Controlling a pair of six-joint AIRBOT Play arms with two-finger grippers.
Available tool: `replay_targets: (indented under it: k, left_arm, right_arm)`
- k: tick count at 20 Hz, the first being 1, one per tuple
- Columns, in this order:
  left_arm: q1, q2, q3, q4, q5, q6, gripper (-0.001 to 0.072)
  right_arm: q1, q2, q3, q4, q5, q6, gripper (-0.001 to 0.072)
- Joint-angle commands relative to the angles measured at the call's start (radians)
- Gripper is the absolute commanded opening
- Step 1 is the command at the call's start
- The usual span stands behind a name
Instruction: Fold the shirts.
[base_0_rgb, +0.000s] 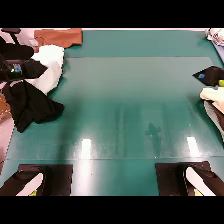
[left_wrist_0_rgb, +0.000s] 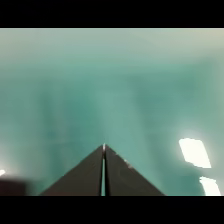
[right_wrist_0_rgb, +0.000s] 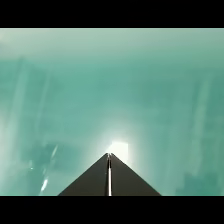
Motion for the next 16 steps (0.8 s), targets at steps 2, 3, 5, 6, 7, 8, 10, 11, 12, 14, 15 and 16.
replay_targets:
  k: [2, 3, 5, 6, 7, 8, 10, 11, 12, 14, 15, 16]
  left_arm:
    - [0.025, -0.001, 0.001, 0.552, -0.158, -0.324, 0.0636]
    - [0.072, -0.004, 0.001, 0.569, -0.174, -0.335, 0.0577]
    - [0.209, -0.029, 0.003, 0.511, -0.177, -0.343, 0.0578]
    - [0.282, -0.057, 0.003, 0.420, -0.191, -0.319, 0.0579]
    - [0.341, -0.091, 0.003, 0.312, -0.199, -0.288, 0.0579]
    - [0.385, -0.130, 0.003, 0.210, -0.196, -0.259, 0.0579]
    - [0.416, -0.207, 0.003, 0.137, -0.188, -0.195, 0.0580]
    - [0.416, -0.245, 0.003, 0.162, -0.185, -0.181, 0.0580]
    - [0.416, -0.286, 0.003, 0.195, -0.177, -0.184, 0.0581]
    - [0.416, -0.348, 0.003, 0.197, -0.106, -0.196, 0.0718]
    - [0.415, -0.364, 0.003, 0.194, -0.061, -0.196, 0.0718]
    - [0.412, -0.376, 0.004, 0.196, -0.006, -0.192, 0.0718]
  right_arm:
    - [0.122, -0.096, 0.000, 0.020, -0.001, 0.002, 0.0036]
    - [0.155, -0.116, 0.000, 0.020, -0.013, 0.002, 0.0080]
    - [0.211, -0.151, 0.000, 0.020, -0.039, 0.000, 0.0102]
    - [0.235, -0.164, 0.000, 0.020, -0.046, -0.001, 0.0103]
    - [0.259, -0.177, 0.000, 0.019, -0.048, -0.008, 0.0103]
    - [0.280, -0.188, 0.000, 0.020, -0.054, -0.015, 0.0103]
    - [0.304, -0.199, 0.000, 0.019, -0.063, -0.021, 0.0103]
    - [0.309, -0.199, 0.000, 0.020, -0.072, -0.024, 0.0103]
    - [0.309, -0.197, 0.000, 0.020, -0.082, -0.026, 0.0103]
    - [0.301, -0.193, 0.000, 0.020, -0.078, -0.041, 0.0103]
    - [0.290, -0.193, 0.000, 0.019, -0.075, -0.042, 0.0104]
    - [0.277, -0.193, 0.000, 0.020, -0.070, -0.043, 0.0104]
